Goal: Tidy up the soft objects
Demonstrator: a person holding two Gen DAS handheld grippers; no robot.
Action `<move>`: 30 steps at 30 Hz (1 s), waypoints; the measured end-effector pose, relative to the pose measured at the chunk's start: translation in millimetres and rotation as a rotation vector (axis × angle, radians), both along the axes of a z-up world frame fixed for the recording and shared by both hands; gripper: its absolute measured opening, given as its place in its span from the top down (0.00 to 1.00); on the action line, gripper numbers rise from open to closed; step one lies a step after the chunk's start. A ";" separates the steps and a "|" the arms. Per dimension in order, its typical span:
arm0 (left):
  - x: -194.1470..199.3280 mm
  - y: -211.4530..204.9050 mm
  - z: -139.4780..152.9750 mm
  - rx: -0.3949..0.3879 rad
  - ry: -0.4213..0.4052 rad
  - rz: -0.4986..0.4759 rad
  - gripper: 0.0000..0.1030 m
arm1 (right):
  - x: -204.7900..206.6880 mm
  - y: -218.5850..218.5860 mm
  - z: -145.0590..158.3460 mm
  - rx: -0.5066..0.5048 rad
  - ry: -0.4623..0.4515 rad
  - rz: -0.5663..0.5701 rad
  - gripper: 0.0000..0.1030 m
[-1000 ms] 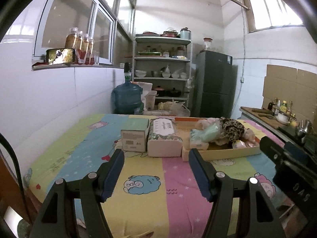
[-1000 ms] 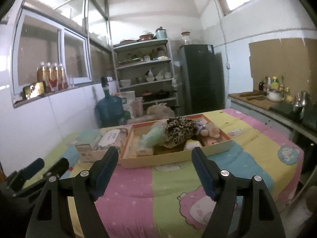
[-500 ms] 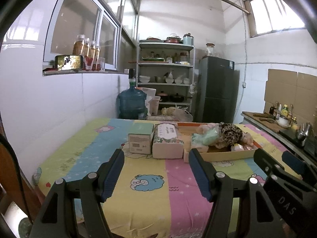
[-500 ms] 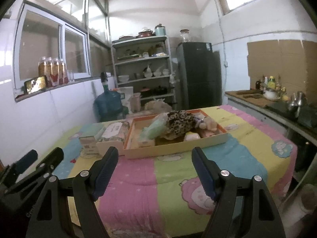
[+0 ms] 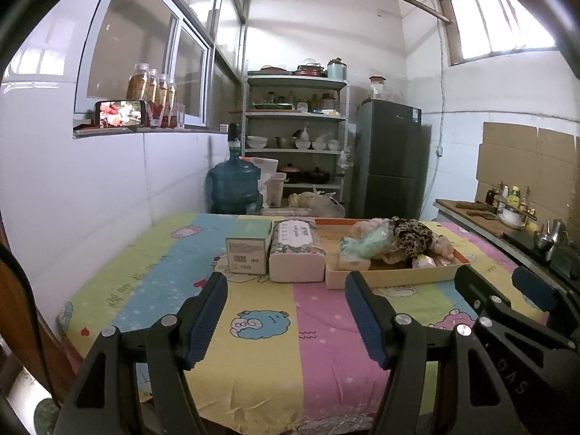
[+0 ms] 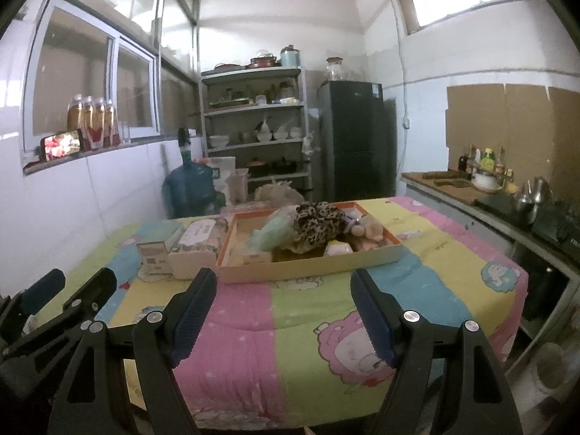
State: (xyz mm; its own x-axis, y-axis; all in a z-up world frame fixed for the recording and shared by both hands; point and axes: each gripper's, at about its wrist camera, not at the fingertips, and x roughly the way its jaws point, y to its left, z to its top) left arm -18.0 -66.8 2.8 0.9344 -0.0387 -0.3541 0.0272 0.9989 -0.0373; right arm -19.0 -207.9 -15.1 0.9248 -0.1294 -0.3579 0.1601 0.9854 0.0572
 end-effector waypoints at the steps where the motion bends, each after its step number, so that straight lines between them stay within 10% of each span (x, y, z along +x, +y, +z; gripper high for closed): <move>1: -1.0 -0.5 0.1 -0.002 -0.002 -0.002 0.35 | -1.1 0.7 0.4 -0.007 -0.005 -0.004 0.25; 30: -2.5 4.7 -1.7 0.003 0.002 0.018 0.35 | -0.3 5.0 -0.9 -0.034 -0.011 -0.019 0.25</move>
